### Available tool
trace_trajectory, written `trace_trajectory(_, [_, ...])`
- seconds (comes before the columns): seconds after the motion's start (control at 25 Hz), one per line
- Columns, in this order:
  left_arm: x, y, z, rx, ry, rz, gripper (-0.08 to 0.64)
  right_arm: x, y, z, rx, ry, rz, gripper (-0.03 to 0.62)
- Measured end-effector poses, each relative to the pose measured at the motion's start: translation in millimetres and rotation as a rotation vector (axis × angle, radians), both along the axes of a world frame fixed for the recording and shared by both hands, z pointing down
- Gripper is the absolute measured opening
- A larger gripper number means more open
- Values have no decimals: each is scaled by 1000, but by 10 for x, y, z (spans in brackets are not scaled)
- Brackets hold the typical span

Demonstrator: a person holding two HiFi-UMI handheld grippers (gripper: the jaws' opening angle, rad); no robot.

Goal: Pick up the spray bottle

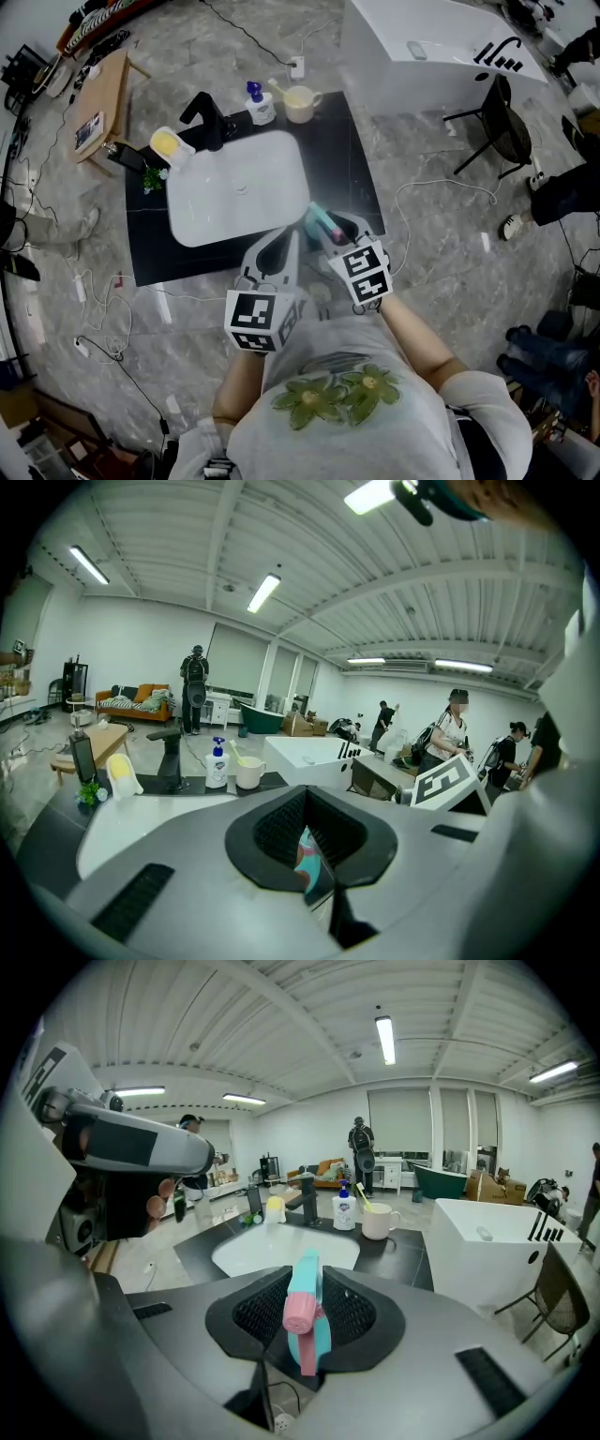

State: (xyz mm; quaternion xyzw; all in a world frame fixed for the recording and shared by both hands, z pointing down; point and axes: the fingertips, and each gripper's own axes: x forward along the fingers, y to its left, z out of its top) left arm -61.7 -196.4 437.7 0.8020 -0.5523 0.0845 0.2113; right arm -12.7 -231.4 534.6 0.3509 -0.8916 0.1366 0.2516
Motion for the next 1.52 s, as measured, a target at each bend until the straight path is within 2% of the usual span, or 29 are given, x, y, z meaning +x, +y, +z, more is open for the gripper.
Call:
trace_trajectory(1.0, [14, 58, 10, 1, -12, 6, 9, 18, 23, 85, 35, 29, -15, 89])
trace_trajectory(1.52, [45, 73, -40, 18, -13, 28, 9, 56, 52, -45, 57, 22, -2, 87])
